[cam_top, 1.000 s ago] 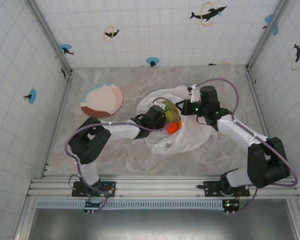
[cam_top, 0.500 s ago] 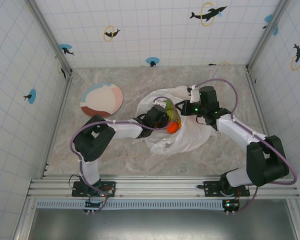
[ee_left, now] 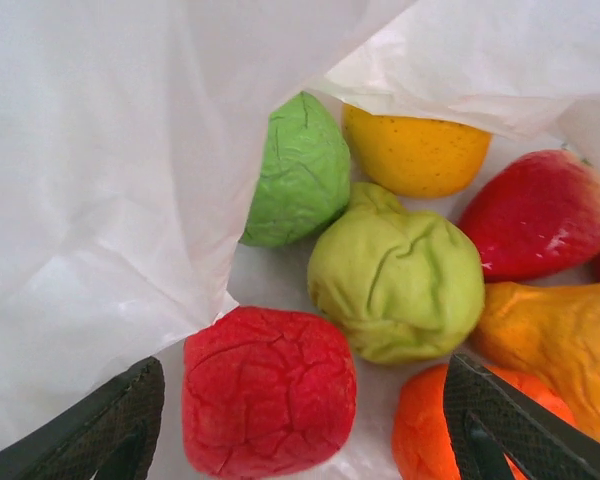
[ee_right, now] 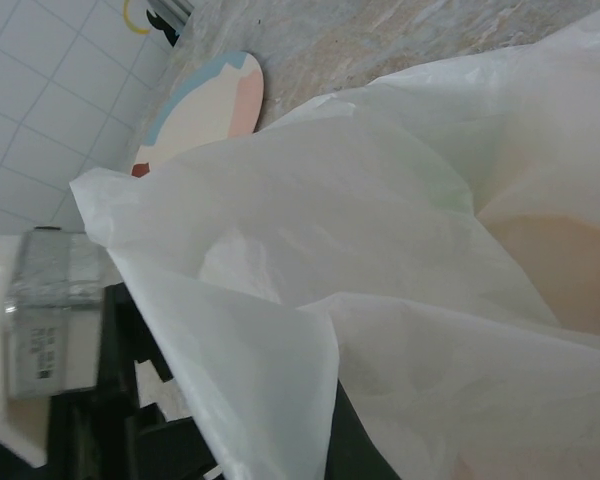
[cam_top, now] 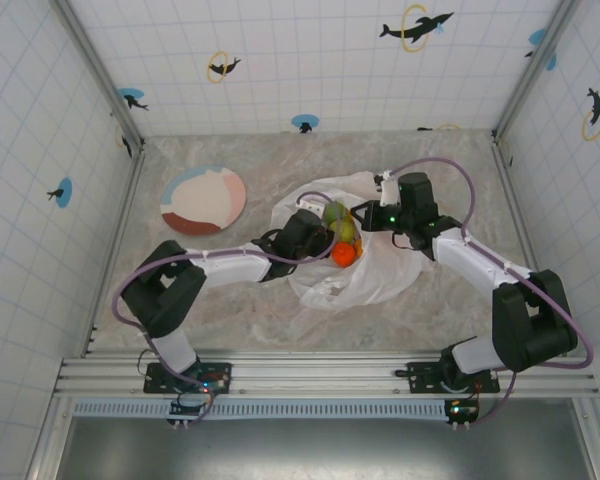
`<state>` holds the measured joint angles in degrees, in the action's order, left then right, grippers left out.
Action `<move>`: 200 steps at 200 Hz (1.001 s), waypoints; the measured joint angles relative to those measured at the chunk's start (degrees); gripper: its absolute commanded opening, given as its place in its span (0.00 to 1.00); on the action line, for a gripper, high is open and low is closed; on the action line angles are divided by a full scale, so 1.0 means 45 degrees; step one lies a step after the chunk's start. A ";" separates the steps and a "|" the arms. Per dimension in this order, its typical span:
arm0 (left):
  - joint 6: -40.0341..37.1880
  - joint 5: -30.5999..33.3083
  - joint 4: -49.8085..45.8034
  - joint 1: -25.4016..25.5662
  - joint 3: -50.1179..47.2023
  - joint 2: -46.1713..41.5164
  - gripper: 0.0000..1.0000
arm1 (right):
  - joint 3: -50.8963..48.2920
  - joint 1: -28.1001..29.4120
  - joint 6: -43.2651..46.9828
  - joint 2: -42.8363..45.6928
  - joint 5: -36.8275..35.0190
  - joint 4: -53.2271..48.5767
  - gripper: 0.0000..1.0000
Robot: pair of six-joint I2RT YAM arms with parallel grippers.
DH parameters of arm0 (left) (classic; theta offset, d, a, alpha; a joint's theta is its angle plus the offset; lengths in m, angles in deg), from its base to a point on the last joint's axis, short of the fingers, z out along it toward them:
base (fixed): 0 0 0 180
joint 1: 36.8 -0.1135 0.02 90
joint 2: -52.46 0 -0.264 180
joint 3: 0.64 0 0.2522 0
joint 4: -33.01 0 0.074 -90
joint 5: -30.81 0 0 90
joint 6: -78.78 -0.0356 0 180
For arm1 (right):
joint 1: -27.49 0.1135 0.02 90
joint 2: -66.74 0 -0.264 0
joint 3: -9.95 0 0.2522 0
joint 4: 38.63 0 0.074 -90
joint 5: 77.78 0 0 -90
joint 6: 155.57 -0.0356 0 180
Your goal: Place the fruits into the plastic bag
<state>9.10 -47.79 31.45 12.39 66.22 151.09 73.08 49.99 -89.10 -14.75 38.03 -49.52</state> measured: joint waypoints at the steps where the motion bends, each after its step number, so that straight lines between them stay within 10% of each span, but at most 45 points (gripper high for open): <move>1: 0.0010 -0.0019 0.0000 0.0000 -0.0024 -0.0029 0.75 | 0.0000 0.0000 0.0005 0.0000 0.0005 0.0005 0.00; 200: -0.1005 -0.2890 0.0918 -0.0092 -0.5013 -0.6300 0.79 | 0.0000 -0.0024 0.0000 -0.0330 0.0063 0.0151 0.00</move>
<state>4.57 -60.79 35.58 11.97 43.66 122.74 73.08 49.89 -89.10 -16.24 38.31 -48.84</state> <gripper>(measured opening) 0.789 0.048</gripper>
